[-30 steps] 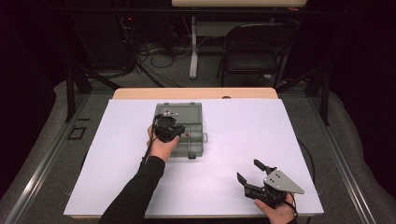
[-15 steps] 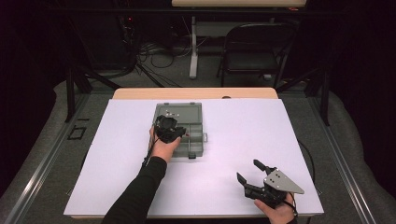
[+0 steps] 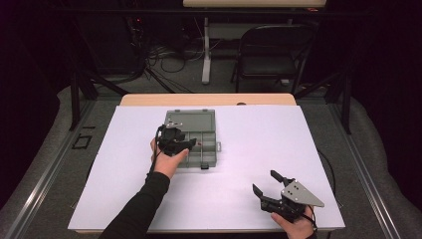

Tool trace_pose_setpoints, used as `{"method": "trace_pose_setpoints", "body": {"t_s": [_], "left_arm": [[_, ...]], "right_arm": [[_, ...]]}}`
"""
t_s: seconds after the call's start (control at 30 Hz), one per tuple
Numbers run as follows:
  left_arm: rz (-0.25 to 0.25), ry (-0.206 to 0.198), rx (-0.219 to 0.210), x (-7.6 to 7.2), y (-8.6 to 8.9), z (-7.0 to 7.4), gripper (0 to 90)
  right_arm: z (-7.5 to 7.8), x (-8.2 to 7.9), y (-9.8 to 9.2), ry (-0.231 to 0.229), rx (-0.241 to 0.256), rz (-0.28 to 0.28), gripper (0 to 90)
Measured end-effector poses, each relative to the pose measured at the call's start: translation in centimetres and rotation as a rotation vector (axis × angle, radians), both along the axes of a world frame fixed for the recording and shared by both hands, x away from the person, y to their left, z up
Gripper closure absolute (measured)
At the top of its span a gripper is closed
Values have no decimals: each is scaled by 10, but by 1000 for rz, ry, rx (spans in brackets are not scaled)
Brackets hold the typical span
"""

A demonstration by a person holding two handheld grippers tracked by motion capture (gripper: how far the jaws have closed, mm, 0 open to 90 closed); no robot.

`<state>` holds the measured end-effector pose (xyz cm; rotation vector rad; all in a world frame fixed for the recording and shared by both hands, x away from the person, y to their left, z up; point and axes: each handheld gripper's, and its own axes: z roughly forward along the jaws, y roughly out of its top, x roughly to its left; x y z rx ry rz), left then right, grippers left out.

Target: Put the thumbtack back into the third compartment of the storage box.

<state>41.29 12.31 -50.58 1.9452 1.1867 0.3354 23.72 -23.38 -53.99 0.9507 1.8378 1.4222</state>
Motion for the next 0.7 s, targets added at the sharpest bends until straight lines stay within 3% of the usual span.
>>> {"method": "trace_pose_setpoints", "body": {"t_s": [0.33, 0.5, 0.7], "left_arm": [[-27, -77, -34, -39, 26, 13, 380], [-12, -101, -60, -61, 49, 12, 353], [18, -128, -54, -85, 78, 5, 322]], "right_arm": [[0, 0, 0, 2, -3, -5, 234], [-1, 0, 2, 7, -5, -4, 233], [-1, 1, 2, 7, -12, -4, 232]]}}
